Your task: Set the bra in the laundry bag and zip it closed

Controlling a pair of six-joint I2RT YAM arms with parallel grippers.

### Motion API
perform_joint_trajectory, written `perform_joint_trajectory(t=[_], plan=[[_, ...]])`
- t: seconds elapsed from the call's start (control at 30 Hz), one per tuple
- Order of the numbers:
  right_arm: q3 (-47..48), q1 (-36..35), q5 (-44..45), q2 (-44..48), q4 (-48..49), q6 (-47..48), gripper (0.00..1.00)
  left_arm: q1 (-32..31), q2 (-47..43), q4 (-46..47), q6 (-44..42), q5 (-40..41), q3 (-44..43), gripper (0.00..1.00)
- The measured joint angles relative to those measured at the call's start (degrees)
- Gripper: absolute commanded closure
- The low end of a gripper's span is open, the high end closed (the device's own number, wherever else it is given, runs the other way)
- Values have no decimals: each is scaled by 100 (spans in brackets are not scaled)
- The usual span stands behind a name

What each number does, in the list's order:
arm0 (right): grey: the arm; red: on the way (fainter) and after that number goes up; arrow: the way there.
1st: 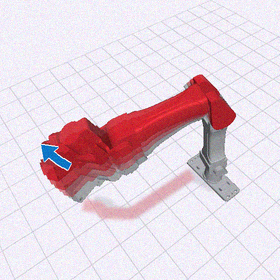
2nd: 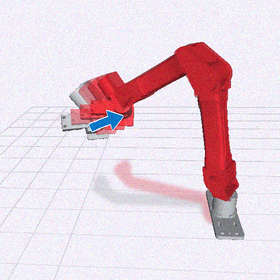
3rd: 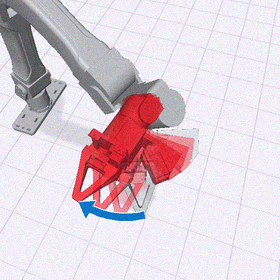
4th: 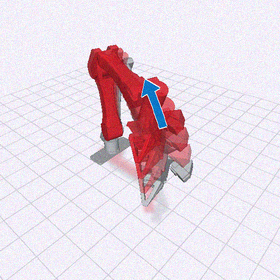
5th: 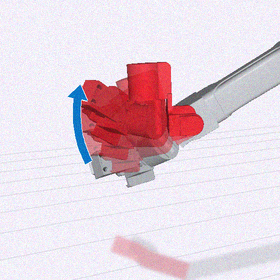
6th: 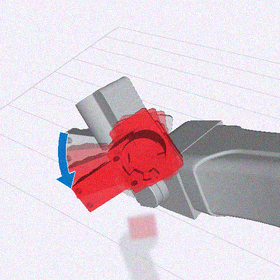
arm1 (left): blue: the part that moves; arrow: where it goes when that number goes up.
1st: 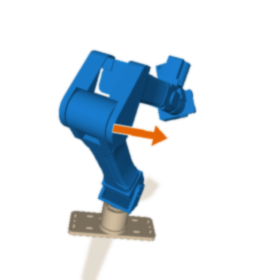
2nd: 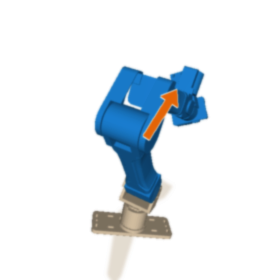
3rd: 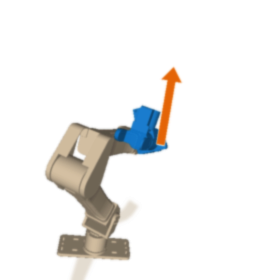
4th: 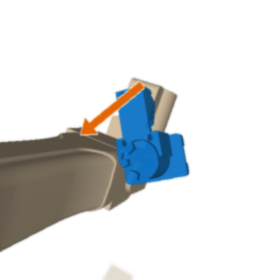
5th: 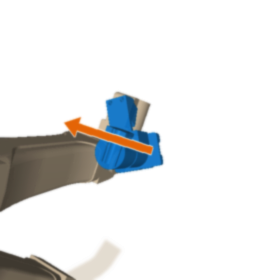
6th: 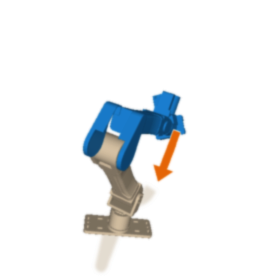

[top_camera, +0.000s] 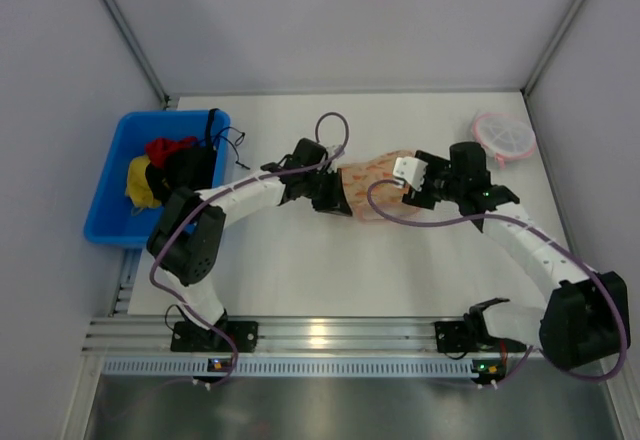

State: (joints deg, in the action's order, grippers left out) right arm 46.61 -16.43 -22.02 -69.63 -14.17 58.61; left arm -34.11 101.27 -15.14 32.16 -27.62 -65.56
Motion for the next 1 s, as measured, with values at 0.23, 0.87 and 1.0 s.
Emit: perform_joint_trajectory(t=[0.23, 0.87, 1.0], plan=[[-24, -691, -396, 387, -520, -136, 26, -553, 114, 17, 520, -9, -608, 100], [-269, -1213, -435, -741, 125, 20, 70, -719, 168, 81, 957, -321, -487, 100], [-269, -1305, -415, -750, 271, 55, 100, -717, 120, 96, 997, -343, -468, 100]])
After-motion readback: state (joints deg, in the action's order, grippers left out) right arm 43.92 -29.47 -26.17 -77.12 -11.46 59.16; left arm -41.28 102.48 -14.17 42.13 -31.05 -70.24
